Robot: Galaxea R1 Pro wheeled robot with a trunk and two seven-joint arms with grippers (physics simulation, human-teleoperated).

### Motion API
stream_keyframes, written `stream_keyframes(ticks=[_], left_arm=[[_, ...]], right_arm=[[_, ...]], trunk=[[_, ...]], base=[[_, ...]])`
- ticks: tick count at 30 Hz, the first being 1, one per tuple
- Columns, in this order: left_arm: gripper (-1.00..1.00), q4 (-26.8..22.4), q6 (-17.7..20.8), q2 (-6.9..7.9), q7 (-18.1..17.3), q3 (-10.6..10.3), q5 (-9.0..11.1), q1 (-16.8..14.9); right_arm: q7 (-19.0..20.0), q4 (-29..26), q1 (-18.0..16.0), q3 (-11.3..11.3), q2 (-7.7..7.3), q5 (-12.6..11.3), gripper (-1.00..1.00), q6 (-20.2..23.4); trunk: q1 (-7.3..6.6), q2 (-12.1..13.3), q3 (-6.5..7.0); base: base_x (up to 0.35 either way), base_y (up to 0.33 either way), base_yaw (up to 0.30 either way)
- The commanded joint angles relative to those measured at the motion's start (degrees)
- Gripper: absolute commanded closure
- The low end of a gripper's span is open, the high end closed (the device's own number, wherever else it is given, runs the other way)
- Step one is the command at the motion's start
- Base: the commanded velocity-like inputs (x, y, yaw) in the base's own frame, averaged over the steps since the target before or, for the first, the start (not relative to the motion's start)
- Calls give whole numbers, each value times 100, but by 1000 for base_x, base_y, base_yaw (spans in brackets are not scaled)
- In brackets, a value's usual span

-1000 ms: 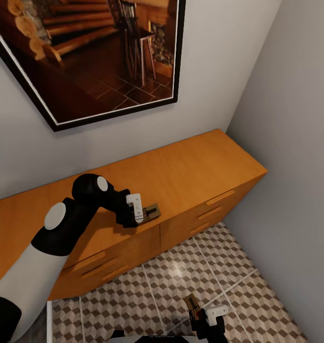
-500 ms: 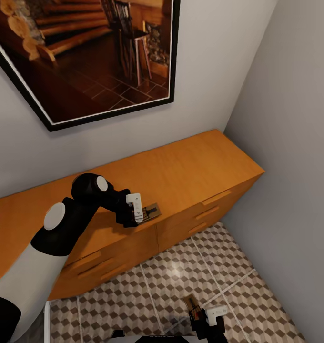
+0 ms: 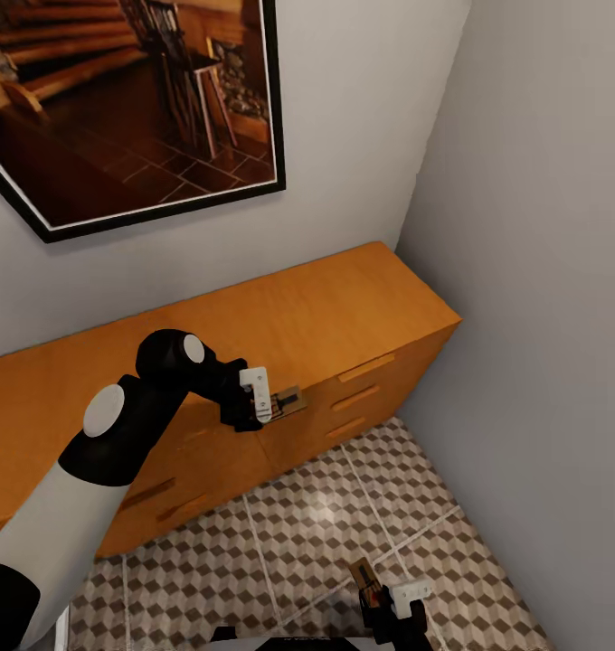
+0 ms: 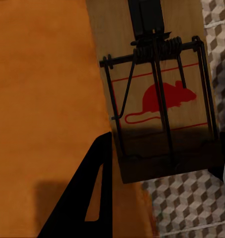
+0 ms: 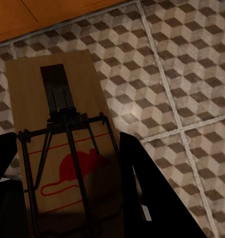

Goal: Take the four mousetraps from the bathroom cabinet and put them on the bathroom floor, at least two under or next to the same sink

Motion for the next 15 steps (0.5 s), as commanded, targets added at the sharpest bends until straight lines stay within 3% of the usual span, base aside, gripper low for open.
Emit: stream_keyframes(ticks=[1, 15], left_arm=[[100, -6, 43, 3, -46, -11, -43, -7], [100, -1, 43, 10, -46, -20, -44, -7]], right_arm=[[-15, 6, -4, 6, 1, 20, 100, -17], [-18, 6, -4, 6, 1, 20, 100, -17]], trunk=[[1, -11, -8], [1, -11, -8]], base=[[-220, -242, 0], [-271, -219, 0]])
